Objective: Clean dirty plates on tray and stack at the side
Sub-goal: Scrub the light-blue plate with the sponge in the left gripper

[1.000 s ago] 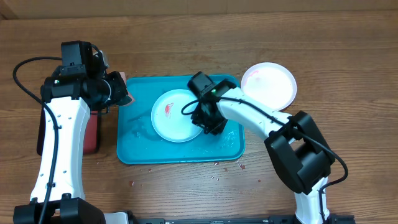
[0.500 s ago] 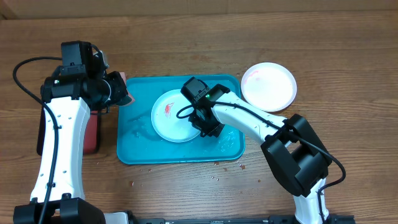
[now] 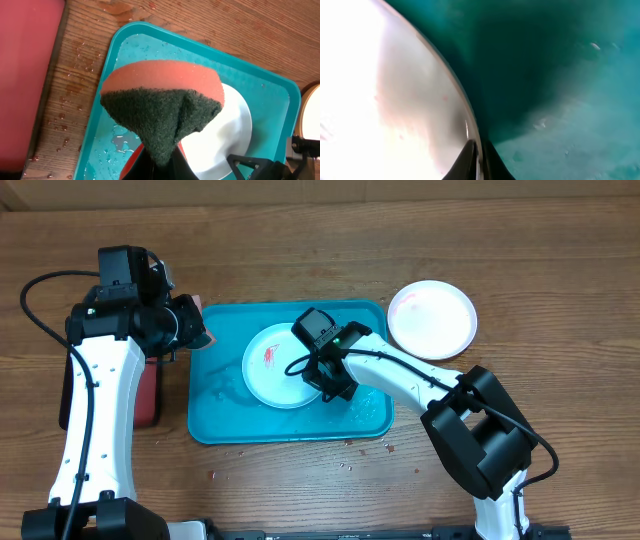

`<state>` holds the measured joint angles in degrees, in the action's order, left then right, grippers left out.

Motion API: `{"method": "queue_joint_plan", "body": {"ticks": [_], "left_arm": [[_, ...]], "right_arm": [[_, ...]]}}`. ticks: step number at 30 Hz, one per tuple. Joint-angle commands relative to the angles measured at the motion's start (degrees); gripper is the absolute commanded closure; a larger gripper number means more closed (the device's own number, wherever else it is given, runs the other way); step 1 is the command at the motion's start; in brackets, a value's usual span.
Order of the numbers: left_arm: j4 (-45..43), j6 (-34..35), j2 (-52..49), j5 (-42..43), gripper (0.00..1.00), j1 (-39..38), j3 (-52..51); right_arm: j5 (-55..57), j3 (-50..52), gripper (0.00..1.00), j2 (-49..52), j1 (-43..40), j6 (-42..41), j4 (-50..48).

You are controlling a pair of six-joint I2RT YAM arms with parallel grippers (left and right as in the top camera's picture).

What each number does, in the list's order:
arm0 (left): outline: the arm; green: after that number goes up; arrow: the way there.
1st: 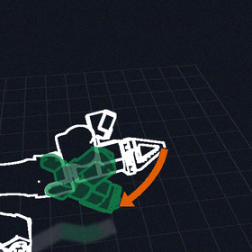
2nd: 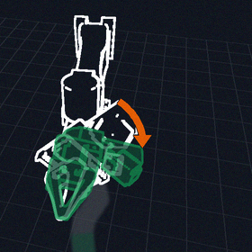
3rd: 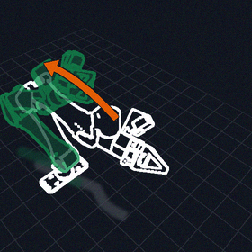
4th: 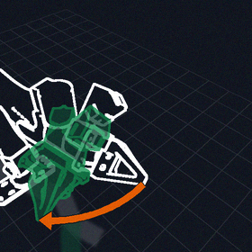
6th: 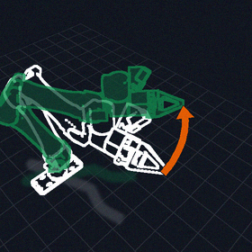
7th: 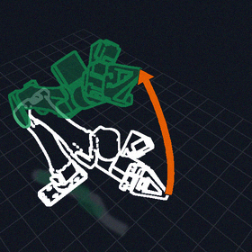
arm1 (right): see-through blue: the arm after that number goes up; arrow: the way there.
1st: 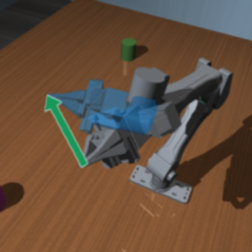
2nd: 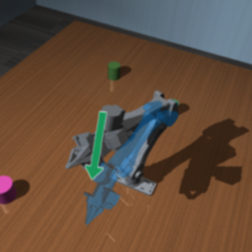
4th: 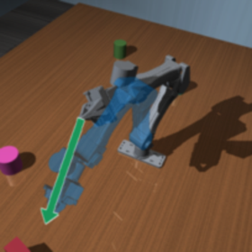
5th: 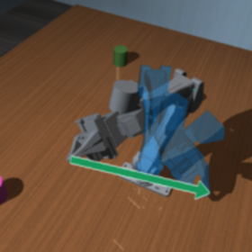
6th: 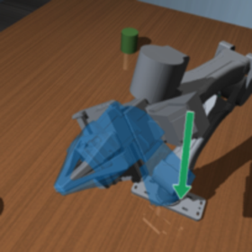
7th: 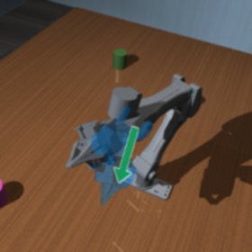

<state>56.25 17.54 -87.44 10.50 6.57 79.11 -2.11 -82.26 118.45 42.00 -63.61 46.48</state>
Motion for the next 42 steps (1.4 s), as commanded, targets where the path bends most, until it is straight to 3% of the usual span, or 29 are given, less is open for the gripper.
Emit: {"method": "queue_joint_plan", "body": {"ticks": [1, 10, 12, 14, 18, 21, 23, 24, 28, 30, 42], "left_arm": [[-0.2, -1.3, -0.3, 0.4, 0.96, -0.3, -0.2], [-0.8, -5.8, -0.3, 4.6, 0.96, -2.7, -0.2], [-0.9, -5.8, -0.3, 4.3, 0.96, -4.1, -0.4], [-1.5, -5.9, -0.5, 3.8, 0.96, -5.6, -1.0], [-1.6, -6.0, -2.4, 2.9, 0.96, -7.8, -1.4], [-1.7, -6.0, -5.6, 2.9, 0.96, -9.4, -1.4], [-1.7, -6.0, -7.8, 2.9, 0.95, -10.2, -1.4], [-1.7, -6.0, -9.4, 3.0, 0.96, -10.8, -1.4], [-2.8, -6.0, -14.0, 3.2, 0.96, -12.3, -1.4], [-3.4, -7.5, -15.9, 5.1, 0.96, -13.2, -1.4], [-7.4, -8.1, -27.7, 6.7, 0.96, -16.0, -1.4]], "right_arm": [[1.4, 0.3, 0.96, 1.4, -1.3, 13.1, -1.2], [1.0, 0.0, 0.96, 1.4, -2.3, 35.4, -8.5], [1.0, 0.0, 0.83, 1.4, -2.4, 37.9, -9.5], [0.5, 0.0, 0.56, 1.4, -2.4, 36.8, -10.0], [0.6, 0.0, 0.53, 1.4, -2.5, 30.9, -9.8], [0.5, 0.0, 0.57, 1.4, -2.6, 26.4, -9.6], [0.5, 0.1, 0.71, 1.4, -2.6, 23.8, -9.1], [0.5, 0.1, 0.82, 1.4, -2.6, 22.2, -8.7], [-0.1, 0.2, 0.86, 1.4, -2.6, 20.9, -7.8], [-0.8, 0.2, 0.95, 1.4, -2.6, 20.9, -7.8], [-0.5, 0.2, 0.96, 1.4, -2.6, 21.6, -8.5]]}}
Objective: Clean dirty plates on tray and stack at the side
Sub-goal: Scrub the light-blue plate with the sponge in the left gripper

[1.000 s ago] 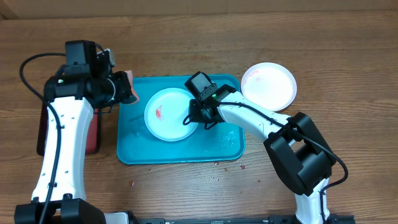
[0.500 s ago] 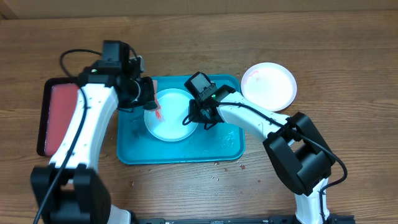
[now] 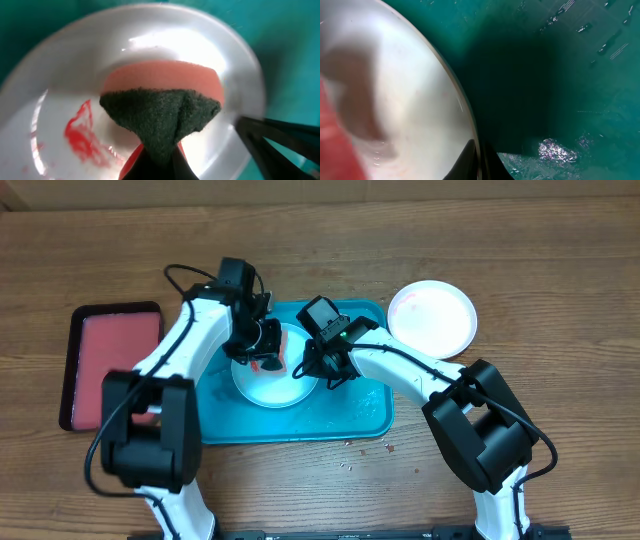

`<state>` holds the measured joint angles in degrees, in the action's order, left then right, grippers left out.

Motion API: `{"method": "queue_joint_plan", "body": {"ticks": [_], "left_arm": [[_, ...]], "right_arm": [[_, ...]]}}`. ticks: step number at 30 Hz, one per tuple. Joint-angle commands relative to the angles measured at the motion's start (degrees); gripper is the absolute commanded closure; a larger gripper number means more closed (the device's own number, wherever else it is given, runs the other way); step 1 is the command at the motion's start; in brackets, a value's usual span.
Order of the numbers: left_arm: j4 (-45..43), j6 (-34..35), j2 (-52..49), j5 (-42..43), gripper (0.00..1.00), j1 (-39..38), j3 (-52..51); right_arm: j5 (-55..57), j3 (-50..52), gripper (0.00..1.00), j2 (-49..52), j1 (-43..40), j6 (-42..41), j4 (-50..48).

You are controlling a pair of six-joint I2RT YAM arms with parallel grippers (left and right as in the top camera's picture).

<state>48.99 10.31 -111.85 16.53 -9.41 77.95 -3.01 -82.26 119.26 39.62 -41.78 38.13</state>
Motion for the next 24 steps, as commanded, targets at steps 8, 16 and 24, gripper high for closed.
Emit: {"method": "queue_joint_plan", "body": {"ticks": [8, 16, 24], "left_arm": [[1.6, 2.1, -6.8, -18.1, 0.96, 0.1, -0.2], [7.9, 8.2, -6.5, -34.0, 0.96, 1.8, 4.5], [13.6, 5.2, -6.5, -20.9, 0.96, 2.5, 14.2]], "right_arm": [[0.4, 0.2, 0.96, 0.5, -0.2, -0.2, -0.2], [0.5, 0.2, 0.96, 0.5, -0.2, -0.2, 0.1], [0.6, 0.2, 0.96, 0.5, -0.2, -0.2, 0.0]]}}
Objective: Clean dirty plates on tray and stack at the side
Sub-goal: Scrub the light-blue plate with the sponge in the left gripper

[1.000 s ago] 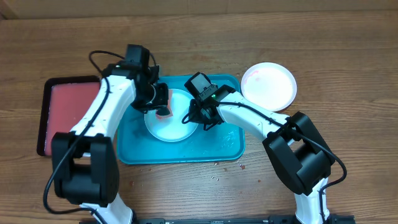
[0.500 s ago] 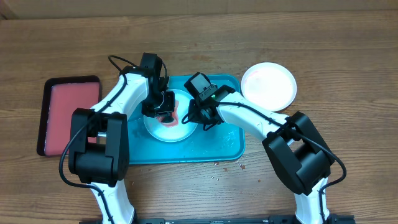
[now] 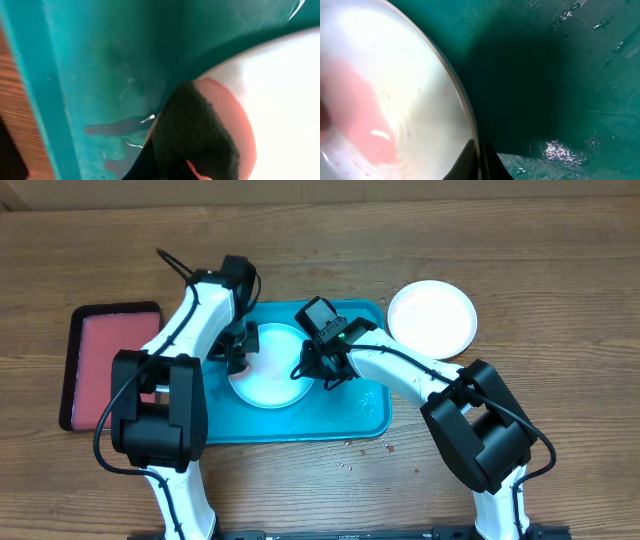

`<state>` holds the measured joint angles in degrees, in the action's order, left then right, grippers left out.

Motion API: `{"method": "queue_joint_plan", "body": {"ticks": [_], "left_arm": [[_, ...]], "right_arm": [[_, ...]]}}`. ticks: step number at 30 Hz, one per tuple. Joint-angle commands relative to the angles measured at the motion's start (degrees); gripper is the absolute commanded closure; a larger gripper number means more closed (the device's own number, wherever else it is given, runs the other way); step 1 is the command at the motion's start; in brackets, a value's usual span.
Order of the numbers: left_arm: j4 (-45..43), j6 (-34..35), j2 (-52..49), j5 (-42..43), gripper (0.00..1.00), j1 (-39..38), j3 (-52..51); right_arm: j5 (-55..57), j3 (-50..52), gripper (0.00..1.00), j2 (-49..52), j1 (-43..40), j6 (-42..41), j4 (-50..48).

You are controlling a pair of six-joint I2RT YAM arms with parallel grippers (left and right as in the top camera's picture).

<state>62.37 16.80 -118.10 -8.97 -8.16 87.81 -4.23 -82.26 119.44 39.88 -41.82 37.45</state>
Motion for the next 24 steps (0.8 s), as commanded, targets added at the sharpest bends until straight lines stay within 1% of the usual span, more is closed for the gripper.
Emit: {"method": "queue_joint_plan", "body": {"ticks": [1, 3, 4, 5, 7, 12, 16, 20, 24], "left_arm": [[0.1, -2.9, -0.3, 9.0, 0.96, 1.1, 4.7], [-1.2, -5.4, -0.3, 19.8, 0.96, 0.8, 4.8], [-2.0, -5.7, -0.3, 24.1, 0.96, 0.5, 4.5], [-2.9, -5.7, -0.3, 26.1, 0.96, 0.2, 4.1], [-4.5, -5.4, -0.3, 27.8, 0.96, -0.6, 3.0], [-7.6, -5.2, -0.7, 26.5, 0.96, -2.3, -0.6], [-8.7, -4.1, -0.7, 20.0, 0.96, -2.4, -3.5], [-8.0, -1.0, -0.7, 3.4, 0.96, -2.2, -4.3], [-6.4, 0.2, -0.7, -7.6, 0.96, -1.9, -4.3]], "right_arm": [[1.9, 0.2, 0.96, 0.4, -0.4, -0.2, 0.6], [1.8, 0.2, 0.96, 0.4, -0.4, -0.2, 0.3], [1.8, 0.2, 0.96, 0.4, -0.4, -0.2, 0.3], [1.8, 0.2, 0.96, 0.4, -0.4, -0.2, 0.1], [1.9, 0.2, 0.96, 0.4, -0.4, -0.2, 0.1], [1.8, 0.2, 0.96, 0.4, -0.4, -0.2, 0.3], [1.8, 0.2, 0.96, 0.4, -0.4, -0.2, 0.3], [1.8, 0.2, 0.96, 0.4, -0.4, -0.2, 0.4], [1.8, 0.2, 0.96, 0.4, -0.4, -0.1, 0.6]]}}
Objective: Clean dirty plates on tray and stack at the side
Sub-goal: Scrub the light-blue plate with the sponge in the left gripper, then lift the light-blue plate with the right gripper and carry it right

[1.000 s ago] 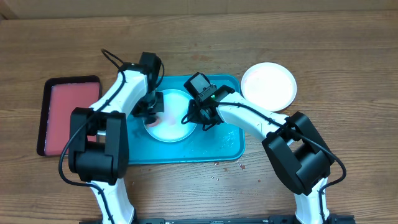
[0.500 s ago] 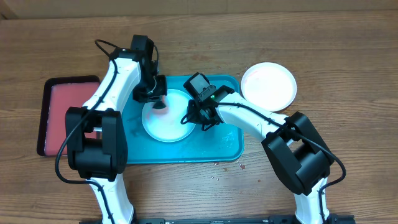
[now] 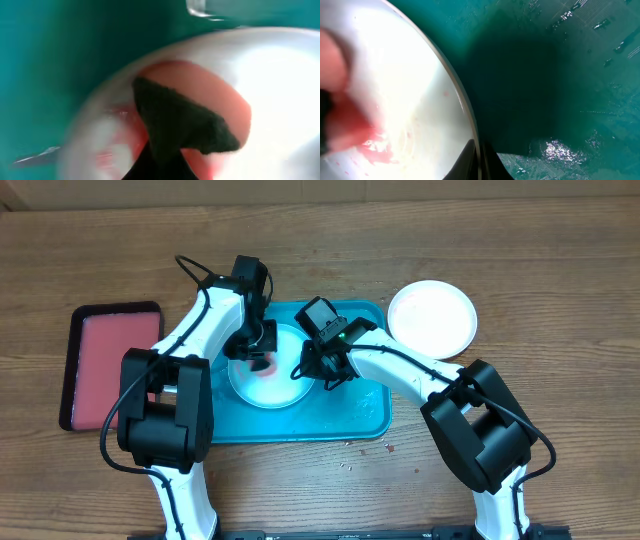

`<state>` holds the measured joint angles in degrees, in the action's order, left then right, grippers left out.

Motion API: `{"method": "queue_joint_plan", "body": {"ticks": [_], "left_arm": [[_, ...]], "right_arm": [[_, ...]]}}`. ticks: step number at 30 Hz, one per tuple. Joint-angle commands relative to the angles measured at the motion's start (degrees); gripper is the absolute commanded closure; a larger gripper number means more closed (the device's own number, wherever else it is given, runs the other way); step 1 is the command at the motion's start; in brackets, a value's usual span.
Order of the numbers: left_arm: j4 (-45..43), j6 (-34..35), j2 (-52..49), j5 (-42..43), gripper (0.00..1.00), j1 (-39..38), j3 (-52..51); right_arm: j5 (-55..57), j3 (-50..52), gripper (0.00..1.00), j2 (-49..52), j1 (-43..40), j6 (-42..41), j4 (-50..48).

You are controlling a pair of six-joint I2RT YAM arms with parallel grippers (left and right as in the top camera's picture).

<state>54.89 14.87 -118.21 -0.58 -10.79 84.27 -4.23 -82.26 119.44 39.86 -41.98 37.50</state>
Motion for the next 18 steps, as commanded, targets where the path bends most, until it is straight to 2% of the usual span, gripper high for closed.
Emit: {"method": "queue_joint_plan", "body": {"ticks": [1, 4, 13, 18], "left_arm": [[1.9, 2.4, -0.6, -19.1, 0.96, 0.9, -0.8], [4.5, 6.4, -0.5, -24.1, 0.96, 1.4, -0.2], [14.8, 14.3, 2.3, -23.7, 0.96, 1.9, 9.4], [15.8, 15.0, 8.3, -21.8, 0.96, 2.2, 10.8]], "right_arm": [[1.8, 0.2, 0.96, 0.4, -0.4, 0.2, 0.7], [1.8, 0.2, 0.96, 0.4, -0.4, 0.2, 0.9], [1.8, 0.2, 0.96, 0.4, -0.4, 0.5, 0.9], [1.6, 0.2, 0.96, 0.4, -0.4, 8.5, 0.8]]}}
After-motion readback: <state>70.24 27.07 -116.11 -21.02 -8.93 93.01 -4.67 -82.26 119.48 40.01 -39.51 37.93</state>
